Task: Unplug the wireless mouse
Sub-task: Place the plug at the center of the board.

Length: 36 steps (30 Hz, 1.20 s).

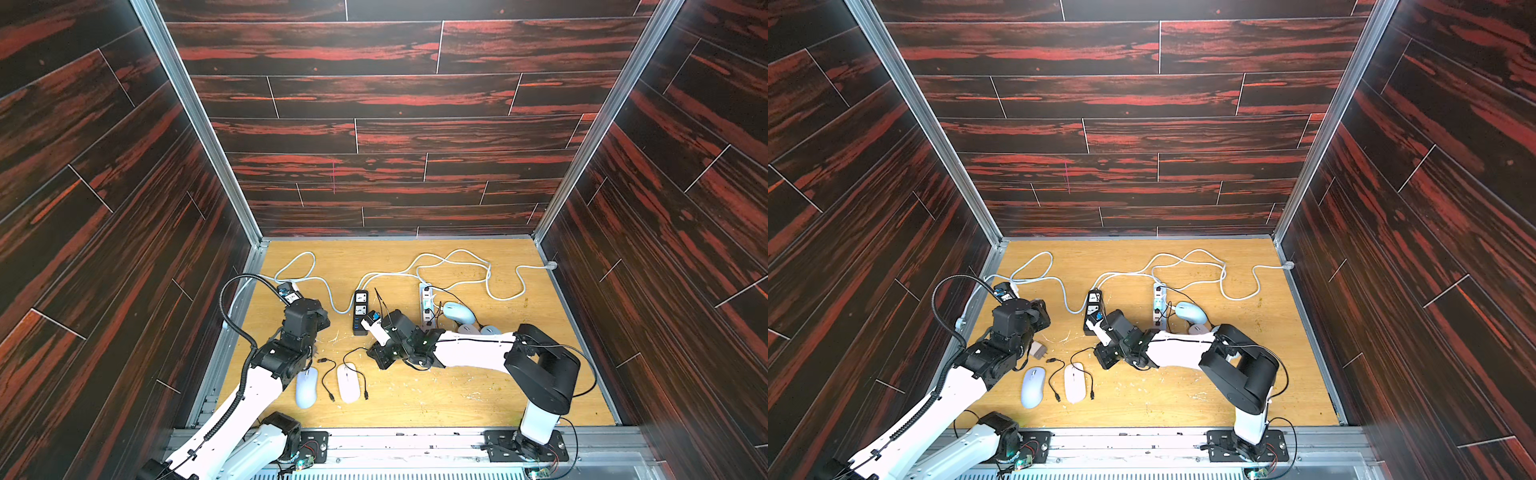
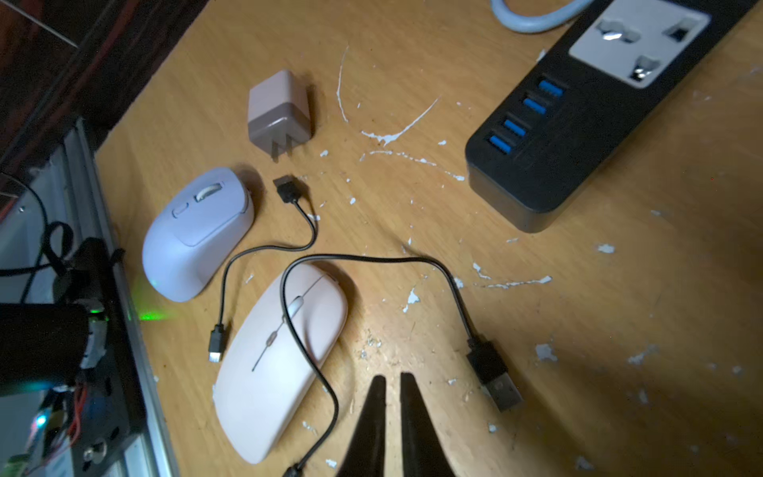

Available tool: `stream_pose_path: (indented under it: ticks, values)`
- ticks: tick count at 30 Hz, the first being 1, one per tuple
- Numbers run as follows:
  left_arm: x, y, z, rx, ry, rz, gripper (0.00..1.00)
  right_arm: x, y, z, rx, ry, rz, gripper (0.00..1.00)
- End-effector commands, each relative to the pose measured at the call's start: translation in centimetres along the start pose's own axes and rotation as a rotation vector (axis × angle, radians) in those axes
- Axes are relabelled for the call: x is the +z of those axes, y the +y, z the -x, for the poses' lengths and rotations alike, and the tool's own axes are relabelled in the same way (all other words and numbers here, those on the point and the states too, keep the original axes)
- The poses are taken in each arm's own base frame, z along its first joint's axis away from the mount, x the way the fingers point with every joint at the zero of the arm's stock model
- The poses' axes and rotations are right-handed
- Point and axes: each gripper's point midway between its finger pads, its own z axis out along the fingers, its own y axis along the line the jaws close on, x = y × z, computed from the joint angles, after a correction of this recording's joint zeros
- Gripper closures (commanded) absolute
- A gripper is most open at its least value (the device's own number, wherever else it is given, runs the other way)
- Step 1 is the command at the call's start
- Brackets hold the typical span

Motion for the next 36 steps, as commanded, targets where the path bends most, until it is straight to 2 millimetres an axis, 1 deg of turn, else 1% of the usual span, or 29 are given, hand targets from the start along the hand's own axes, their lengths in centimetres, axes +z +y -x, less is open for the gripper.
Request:
stream_pose_path:
  ticks: [1,11,15,20,24,26,28,30,31,33,34,36]
  values:
    - [-0.1,0.8,0.1,-0.006,0.001,0.037,1.00,1.1,-0.5,-2.2,0.025,0.090,-0.005,0.92]
    - [0.0,1.1,-0.2,-0.008,0.011,0.050,1.00,2.9,-2.6,-1.7,0.069,0.094,-0.074,0.95]
    - [-0.1,1.5,-0.5,0.000,0.021,0.066,1.00,3.4,-4.8,-1.8,0.113,0.104,-0.134,0.96]
    - [-0.2,1.7,-0.7,-0.001,0.032,0.073,1.00,3.4,-8.4,-1.5,0.176,0.099,-0.197,0.98]
    - [-0.1,1.7,-1.3,-0.011,0.055,0.070,1.00,3.6,-10.3,-0.6,0.186,0.096,-0.229,0.98]
    - [0.1,1.5,-1.6,-0.014,0.075,0.064,1.00,3.6,-10.7,0.1,0.182,0.085,-0.233,0.98]
    - [0.2,1.2,-2.2,-0.011,0.104,0.049,1.00,3.4,-10.3,0.8,0.167,0.071,-0.209,0.98]
    - [0.4,0.8,-3.1,-0.004,0.147,0.032,1.00,3.0,-8.5,1.7,0.130,0.047,-0.118,0.97]
    - [0.4,0.8,-3.5,-0.018,0.170,0.032,1.00,2.6,-7.1,2.2,0.106,0.029,-0.046,0.96]
    - [0.6,1.0,-4.7,-0.028,0.223,0.048,1.00,1.0,-4.3,3.5,0.065,-0.023,0.075,0.94]
    - [0.6,1.3,-5.2,-0.035,0.251,0.065,1.00,-0.1,-3.4,4.2,0.055,-0.057,0.109,0.93]
    - [0.5,1.8,-6.4,-0.038,0.300,0.101,1.00,-2.3,-2.5,5.4,0.046,-0.127,0.120,0.93]
